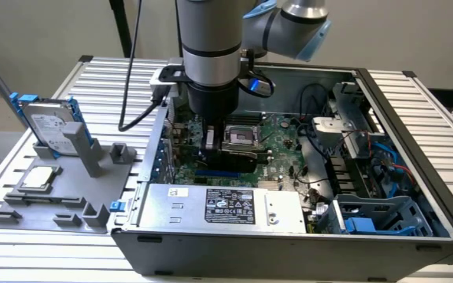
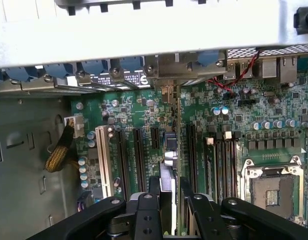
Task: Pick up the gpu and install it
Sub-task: 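Insert the gpu into the slot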
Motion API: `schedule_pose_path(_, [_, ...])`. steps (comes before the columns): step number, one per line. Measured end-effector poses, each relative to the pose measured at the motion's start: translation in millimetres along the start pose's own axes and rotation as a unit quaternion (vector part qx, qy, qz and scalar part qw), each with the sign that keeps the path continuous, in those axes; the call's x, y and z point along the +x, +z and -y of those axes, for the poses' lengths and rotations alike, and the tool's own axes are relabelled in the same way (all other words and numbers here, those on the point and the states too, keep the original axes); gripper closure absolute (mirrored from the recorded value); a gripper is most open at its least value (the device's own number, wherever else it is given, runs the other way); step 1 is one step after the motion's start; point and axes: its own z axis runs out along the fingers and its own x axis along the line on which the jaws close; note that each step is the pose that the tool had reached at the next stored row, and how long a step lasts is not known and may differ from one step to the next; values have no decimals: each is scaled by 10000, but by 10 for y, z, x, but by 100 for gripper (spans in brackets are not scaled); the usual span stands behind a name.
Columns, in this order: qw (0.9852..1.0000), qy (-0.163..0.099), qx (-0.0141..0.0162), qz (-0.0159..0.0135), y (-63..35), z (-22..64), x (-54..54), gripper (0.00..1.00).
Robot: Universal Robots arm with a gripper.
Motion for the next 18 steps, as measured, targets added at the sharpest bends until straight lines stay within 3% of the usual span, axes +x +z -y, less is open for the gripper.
schedule_pose_path(18, [10000, -57, -3, 1, 51, -22, -19, 73])
